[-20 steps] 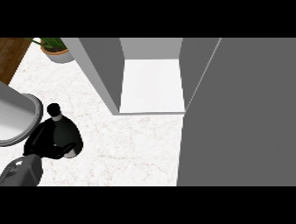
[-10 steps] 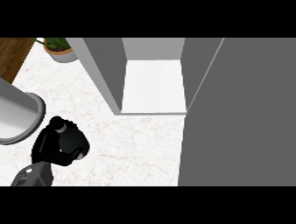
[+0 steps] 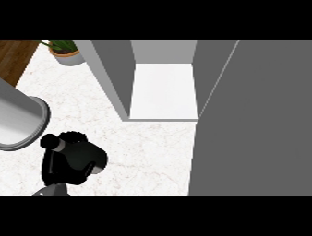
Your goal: Pick up the wine, place it into the cabinet and close the cabinet
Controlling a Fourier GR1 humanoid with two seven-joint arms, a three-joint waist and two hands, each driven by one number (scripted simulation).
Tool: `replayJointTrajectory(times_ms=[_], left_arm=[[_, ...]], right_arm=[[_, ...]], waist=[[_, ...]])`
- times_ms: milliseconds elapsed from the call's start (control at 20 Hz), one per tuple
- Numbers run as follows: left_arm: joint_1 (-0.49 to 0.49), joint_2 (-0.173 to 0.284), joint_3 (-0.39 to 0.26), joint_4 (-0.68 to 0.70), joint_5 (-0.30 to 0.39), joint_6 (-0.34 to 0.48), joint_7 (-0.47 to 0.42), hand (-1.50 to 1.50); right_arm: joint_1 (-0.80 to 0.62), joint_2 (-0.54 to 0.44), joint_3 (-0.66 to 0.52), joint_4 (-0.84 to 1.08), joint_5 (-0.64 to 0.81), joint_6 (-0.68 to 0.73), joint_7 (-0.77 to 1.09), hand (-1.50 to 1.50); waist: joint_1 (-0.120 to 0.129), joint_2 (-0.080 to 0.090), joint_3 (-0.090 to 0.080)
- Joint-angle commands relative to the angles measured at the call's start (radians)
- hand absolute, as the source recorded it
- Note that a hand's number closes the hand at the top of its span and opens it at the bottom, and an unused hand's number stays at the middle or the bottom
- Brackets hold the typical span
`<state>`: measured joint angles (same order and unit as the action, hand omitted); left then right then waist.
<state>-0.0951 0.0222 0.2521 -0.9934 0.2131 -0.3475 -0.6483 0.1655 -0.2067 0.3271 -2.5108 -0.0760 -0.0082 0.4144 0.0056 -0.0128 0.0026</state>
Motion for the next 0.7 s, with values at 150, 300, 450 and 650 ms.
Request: replayJointTrajectory(times_ms=[150, 300, 450, 650], left_arm=[[0.125, -0.022, -0.247, -0.351, 0.135, 0.182, 0.166, 1.5], [0.146, -0.022, -0.373, -0.454, 0.107, 0.314, 0.196, 1.5], [0.115, -0.022, -0.425, -0.588, 0.098, 0.432, 0.317, 1.5], [0.032, -0.022, -0.497, -0.619, 0.111, 0.564, 0.409, 1.5]], right_arm=[[0.056, -0.006, -0.022, -0.188, -0.093, -0.002, 0.07, -1.5], [0.042, -0.009, 0.008, -0.224, -0.068, -0.004, 0.102, -1.5], [0.058, 0.01, 0.008, -0.176, -0.059, 0.003, 0.054, -1.5], [0.027, 0.012, 0.008, -0.208, -0.045, -0.01, 0.11, -1.5]], waist=[[-0.006, 0.0, 0.0], [-0.014, 0.002, -0.001], [-0.013, 0.004, -0.001], [-0.017, 0.008, -0.002]])
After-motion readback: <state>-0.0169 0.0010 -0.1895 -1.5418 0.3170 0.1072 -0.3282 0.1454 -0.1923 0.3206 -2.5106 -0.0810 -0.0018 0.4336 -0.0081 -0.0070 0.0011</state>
